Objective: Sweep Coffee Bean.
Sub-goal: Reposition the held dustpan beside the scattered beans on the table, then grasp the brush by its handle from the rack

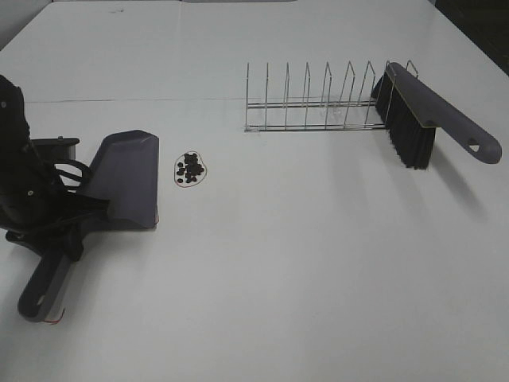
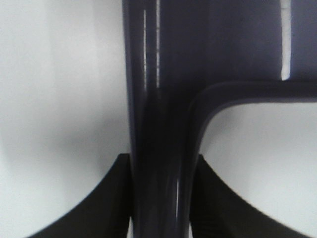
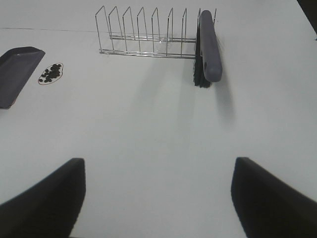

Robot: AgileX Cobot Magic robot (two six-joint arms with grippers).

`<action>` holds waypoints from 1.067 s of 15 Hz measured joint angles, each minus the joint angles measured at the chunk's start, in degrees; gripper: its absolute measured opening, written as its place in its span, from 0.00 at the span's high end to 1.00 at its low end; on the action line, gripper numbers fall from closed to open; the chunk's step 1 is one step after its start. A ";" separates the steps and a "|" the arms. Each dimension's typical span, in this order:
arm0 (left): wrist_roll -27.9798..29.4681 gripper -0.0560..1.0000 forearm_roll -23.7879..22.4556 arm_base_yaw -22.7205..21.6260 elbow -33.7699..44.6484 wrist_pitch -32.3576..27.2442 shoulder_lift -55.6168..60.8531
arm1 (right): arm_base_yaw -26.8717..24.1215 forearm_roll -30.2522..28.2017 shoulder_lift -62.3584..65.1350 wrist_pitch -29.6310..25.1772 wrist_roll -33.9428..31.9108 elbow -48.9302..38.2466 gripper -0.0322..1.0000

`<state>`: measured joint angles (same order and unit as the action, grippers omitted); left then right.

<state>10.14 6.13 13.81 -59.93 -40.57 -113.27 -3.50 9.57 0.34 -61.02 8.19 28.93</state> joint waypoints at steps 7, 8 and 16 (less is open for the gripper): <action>2.58 0.69 -3.95 0.00 0.17 -2.29 8.19 | 0.00 0.00 -0.92 0.29 -0.06 0.06 0.23; 2.58 0.69 -3.95 0.00 0.17 -2.29 8.19 | 0.00 0.00 -0.92 0.29 -0.06 0.06 0.23; 2.58 0.69 -4.64 0.00 0.17 -2.41 8.19 | 0.00 0.17 -41.42 21.14 7.33 8.88 0.23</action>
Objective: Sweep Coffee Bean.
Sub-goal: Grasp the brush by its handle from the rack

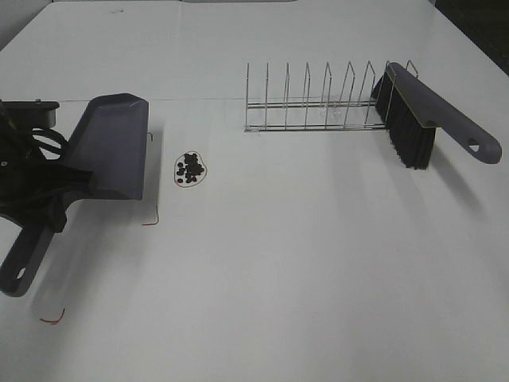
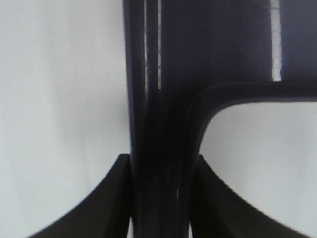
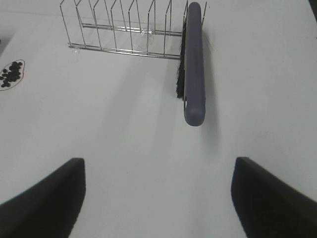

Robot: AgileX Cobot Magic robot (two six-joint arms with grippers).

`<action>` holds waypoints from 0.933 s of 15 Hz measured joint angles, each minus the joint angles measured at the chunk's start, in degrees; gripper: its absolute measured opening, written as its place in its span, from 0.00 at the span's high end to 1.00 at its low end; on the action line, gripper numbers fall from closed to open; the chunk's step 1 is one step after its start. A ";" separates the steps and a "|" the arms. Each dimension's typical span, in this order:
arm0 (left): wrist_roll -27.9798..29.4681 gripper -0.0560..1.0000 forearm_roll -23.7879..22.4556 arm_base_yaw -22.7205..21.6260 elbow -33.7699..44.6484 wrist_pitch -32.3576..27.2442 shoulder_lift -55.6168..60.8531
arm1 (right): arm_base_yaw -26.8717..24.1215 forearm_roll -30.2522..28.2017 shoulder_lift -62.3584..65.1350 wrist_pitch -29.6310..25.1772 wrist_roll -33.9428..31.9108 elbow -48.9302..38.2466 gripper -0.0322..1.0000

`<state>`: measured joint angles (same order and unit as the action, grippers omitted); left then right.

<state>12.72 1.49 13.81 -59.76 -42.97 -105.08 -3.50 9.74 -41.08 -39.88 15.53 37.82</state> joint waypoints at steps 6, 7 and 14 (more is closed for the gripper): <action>-0.06 0.69 0.00 0.00 0.00 0.00 0.00 | 0.00 1.43 -36.33 -11.23 0.23 28.53 0.23; -0.23 0.69 0.00 0.00 0.00 0.00 0.00 | 0.00 1.43 -41.02 -12.89 0.23 33.06 0.23; 0.29 0.69 0.00 0.00 0.00 0.00 0.00 | 0.00 1.43 -68.12 -16.16 0.29 62.05 0.29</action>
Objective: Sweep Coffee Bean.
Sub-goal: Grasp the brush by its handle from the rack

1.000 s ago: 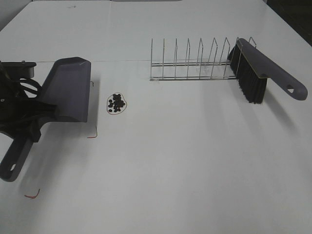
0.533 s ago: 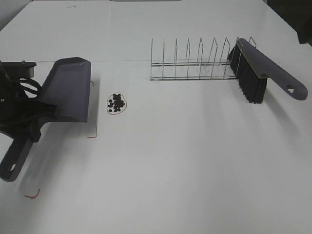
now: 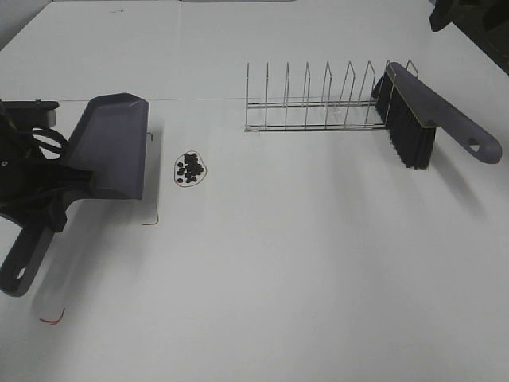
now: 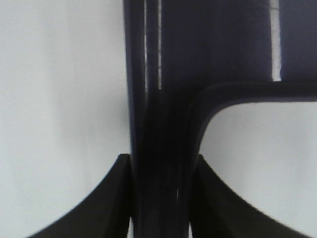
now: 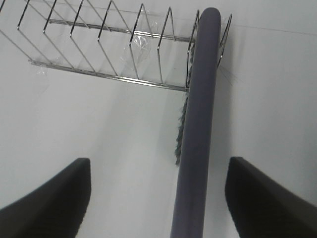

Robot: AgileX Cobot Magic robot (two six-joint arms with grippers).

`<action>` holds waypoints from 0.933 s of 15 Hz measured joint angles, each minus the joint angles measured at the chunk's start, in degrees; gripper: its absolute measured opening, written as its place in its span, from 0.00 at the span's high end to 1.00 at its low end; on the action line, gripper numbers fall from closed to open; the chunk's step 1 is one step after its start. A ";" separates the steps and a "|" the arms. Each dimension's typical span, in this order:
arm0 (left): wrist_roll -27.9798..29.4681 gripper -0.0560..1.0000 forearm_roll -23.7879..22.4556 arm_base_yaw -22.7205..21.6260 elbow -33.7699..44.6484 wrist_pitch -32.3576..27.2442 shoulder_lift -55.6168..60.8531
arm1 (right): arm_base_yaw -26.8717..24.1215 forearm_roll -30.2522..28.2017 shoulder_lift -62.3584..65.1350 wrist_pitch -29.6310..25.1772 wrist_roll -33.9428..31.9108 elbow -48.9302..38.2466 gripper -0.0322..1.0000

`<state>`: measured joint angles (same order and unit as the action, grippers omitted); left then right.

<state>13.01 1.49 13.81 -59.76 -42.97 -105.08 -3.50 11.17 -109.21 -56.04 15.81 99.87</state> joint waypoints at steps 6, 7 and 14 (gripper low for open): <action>0.06 0.69 0.00 0.00 0.00 0.00 0.00 | 0.92 -4.18 -16.39 -8.77 0.00 17.53 0.37; 0.06 0.69 0.00 0.00 0.00 0.00 0.00 | 1.66 -5.10 -18.79 -9.28 0.00 19.19 0.37; 0.06 0.69 0.00 0.00 0.00 0.00 0.00 | 3.09 -11.17 -26.70 -8.19 -3.50 21.26 0.38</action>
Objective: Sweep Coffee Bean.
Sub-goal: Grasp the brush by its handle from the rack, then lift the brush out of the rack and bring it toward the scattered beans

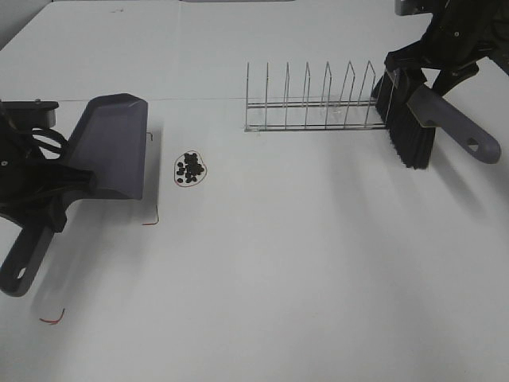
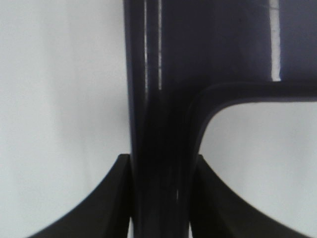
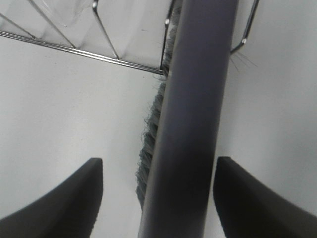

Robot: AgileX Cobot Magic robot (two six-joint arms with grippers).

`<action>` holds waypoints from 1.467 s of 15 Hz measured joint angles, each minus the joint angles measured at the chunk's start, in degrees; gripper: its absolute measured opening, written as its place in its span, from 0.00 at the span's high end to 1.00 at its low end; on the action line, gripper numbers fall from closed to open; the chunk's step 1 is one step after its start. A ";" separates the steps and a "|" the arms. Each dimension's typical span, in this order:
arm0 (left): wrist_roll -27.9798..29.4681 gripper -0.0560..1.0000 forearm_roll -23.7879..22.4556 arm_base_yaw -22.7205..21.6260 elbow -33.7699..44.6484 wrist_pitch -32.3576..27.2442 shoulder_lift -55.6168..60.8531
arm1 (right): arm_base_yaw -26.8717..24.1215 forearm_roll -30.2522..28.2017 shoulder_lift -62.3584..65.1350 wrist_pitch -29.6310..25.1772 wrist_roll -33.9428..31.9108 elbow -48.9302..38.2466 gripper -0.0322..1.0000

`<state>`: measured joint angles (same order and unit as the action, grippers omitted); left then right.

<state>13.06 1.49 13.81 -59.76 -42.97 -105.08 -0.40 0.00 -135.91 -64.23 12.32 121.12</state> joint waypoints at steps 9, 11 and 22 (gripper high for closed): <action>0.00 0.69 0.00 0.00 0.00 0.00 0.00 | 0.00 -0.80 -2.41 3.67 -2.52 0.00 0.48; 0.00 0.69 0.00 0.00 0.00 0.00 0.00 | 0.00 -0.80 -4.18 3.84 -2.86 0.00 0.48; -0.06 0.69 0.00 0.00 0.00 0.00 0.00 | -0.06 -3.15 3.04 0.29 -9.74 0.00 0.63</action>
<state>13.01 1.49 13.81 -59.76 -42.97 -105.08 -0.46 -3.15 -132.87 -63.94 2.58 121.12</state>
